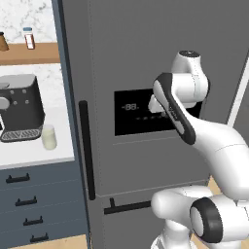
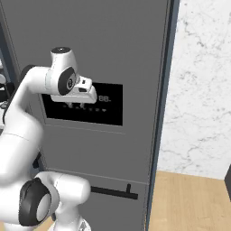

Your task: Grab a lemon wedge from the fridge and one ice cube from the ice bowl, and put them in the glass of lemonade.

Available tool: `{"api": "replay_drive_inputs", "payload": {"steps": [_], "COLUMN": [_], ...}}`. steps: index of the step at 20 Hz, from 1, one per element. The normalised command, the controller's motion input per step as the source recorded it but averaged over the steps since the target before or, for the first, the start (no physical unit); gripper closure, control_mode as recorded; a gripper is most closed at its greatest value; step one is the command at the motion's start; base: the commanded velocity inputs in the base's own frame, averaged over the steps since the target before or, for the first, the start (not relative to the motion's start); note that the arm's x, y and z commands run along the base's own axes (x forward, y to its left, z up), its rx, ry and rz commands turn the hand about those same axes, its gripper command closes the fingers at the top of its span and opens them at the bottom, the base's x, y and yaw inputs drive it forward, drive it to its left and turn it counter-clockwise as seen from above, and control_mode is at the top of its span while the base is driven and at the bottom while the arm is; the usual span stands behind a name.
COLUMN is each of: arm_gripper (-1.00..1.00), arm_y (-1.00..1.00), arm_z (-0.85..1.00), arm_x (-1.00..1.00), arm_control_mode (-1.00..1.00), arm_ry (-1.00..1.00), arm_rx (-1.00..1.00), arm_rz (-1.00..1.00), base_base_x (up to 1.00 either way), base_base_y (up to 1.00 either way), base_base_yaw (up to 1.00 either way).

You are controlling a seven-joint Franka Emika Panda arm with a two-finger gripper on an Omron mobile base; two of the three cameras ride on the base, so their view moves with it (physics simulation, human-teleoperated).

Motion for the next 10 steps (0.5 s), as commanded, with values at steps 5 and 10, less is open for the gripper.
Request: {"api": "replay_drive_inputs", "payload": {"steps": [5, 10], "arm_gripper": [-1.0, -1.0], "arm_y": [0.01, 0.0], "arm_z": [-0.04, -0.13], "arm_x": [-0.39, -0.97], "arm_control_mode": [-1.0, -1.0], "arm_ry": [0.02, -0.05], "arm_rx": [0.02, 0.05], "arm_rz": [0.0, 0.0], "base_base_x": [0.0, 0.0], "base_base_y": [0.0, 0.0], "base_base_yaw": [0.0, 0.0]}}
